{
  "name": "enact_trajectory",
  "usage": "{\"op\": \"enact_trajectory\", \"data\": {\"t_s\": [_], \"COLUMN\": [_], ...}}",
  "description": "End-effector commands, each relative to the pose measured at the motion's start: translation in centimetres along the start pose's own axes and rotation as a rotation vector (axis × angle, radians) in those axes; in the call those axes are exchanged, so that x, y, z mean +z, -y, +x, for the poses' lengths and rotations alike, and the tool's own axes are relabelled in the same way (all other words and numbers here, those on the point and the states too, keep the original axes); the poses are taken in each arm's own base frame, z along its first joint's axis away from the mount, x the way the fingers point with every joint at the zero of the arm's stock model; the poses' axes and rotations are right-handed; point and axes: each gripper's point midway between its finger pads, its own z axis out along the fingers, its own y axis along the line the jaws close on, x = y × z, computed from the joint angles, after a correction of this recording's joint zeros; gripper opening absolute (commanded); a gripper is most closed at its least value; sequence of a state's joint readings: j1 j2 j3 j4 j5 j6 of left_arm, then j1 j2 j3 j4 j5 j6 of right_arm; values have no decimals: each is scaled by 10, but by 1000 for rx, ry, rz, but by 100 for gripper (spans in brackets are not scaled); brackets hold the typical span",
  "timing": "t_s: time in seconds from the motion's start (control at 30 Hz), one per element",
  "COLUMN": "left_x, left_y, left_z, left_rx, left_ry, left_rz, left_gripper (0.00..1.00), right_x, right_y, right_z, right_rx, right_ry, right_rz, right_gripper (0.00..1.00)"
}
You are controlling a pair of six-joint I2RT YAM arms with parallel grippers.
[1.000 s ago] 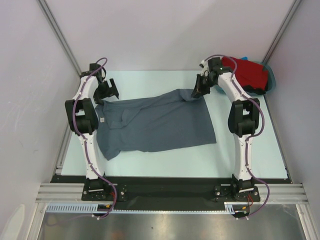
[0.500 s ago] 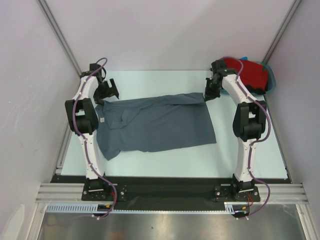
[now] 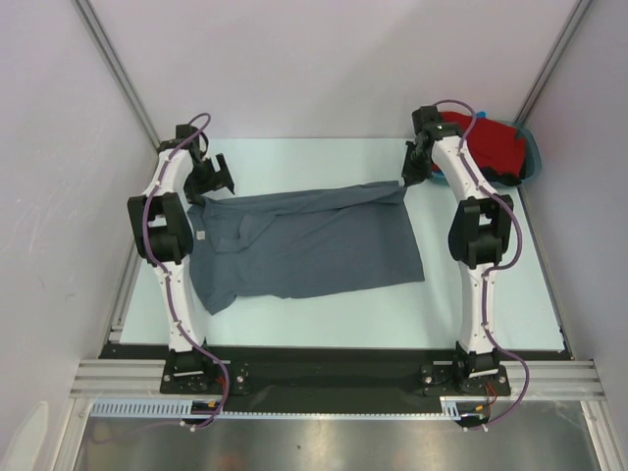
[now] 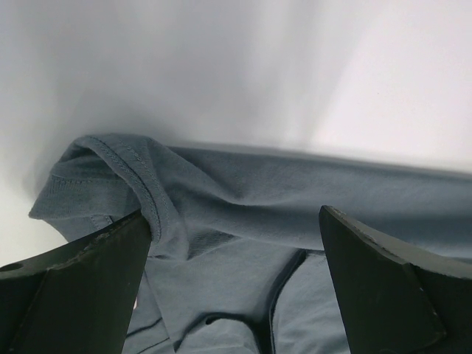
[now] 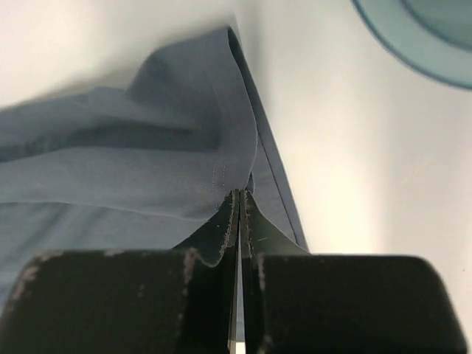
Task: Fold and stack the t-shirts
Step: Fold the tshirt
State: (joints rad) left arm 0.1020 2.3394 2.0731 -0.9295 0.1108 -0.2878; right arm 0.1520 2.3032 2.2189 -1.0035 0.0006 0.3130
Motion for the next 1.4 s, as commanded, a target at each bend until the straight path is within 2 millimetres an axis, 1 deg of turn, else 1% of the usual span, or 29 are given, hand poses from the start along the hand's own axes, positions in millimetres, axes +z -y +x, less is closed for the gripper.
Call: {"op": "enact_trajectory", "data": {"t_s": [0.0,0.1,0.17,0.2,0.23,0.27,0.3,0.33,0.37,0.4,0.53,0.57,0.63,0.67,0.7,0.77,0.87,0.93,0.97,1.0,1.07,1.1,1.13,1.17,1.2,1.23,1.3,1.33,1.37], "left_x": [-20,-19,-19,-20,-20,-21,-21,-22,-23,-24,-30,-30,-35,-36,-37,-40,-41,-43,-44,-50,-49,-50,-53,-53,-55,-63,-66,-70,-80], "left_y": [10,10,11,10,11,12,13,13,13,14,14,14,15,16,17,20,26,34,37,41,44,44,46,44,44,47,46,46,44], "left_z": [-8,-6,-6,-7,-6,-8,-8,-9,-10,-10,-11,-9,-10,-9,-9,-8,-5,-1,1,2,14,17,25,30,33,36,46,47,46], "left_rx": [8,7,10,8,9,11,13,9,9,13,17,16,19,21,19,18,15,13,10,10,6,11,21,24,30,42,56,57,61], "left_ry": [42,35,34,37,35,39,41,44,45,48,56,51,60,61,60,59,51,40,37,42,15,12,0,-7,-9,-2,-13,-9,17], "left_rz": [37,40,40,40,43,46,49,50,52,53,55,55,61,63,75,87,121,166,178,194,208,206,195,180,171,167,138,125,99], "left_gripper": [100,100,100,100,100,100,100,100,100,100,100,100,100,100,100,100,100,100,100,100,100,100,100,100,100,100,100,100,100], "right_x": [-3,-3,-3,-4,-3,-4,-4,-4,-8,-10,-25,-29,-34,-35,-36,-35,-26,-16,-14,-11,-6,-6,-10,-6,-6,-7,-8,-9,-9], "right_y": [7,9,13,13,14,14,14,11,11,9,1,-4,-13,-21,-27,-42,-55,-58,-59,-60,-63,-63,-64,-63,-62,-62,-61,-62,-62], "right_z": [16,27,29,31,34,35,36,34,31,27,6,-4,-11,-12,-20,-20,-23,-22,-22,-19,-12,-10,-11,-5,-4,-3,-1,0,1], "right_rx": [14,18,32,32,42,55,59,54,52,51,38,37,24,22,14,6,-15,-14,-16,-19,-22,-25,-29,-30,-30,-31,-32,-32,-29], "right_ry": [-39,-56,-54,-61,-70,-70,-70,-58,-42,-23,40,64,77,71,85,68,56,36,28,11,-13,-17,-11,-28,-29,-31,-38,-39,-44], "right_rz": [56,70,92,95,104,114,114,107,113,106,79,62,24,-19,-43,-118,-183,-197,-206,-216,-225,-224,-232,-226,-224,-225,-223,-224,-226], "right_gripper": [0,0,0,15,28,38,43,44,50,54,57,58,59,60,60,60,60,60,60,60,59,59,59,58,58,58,58,58,58]}}
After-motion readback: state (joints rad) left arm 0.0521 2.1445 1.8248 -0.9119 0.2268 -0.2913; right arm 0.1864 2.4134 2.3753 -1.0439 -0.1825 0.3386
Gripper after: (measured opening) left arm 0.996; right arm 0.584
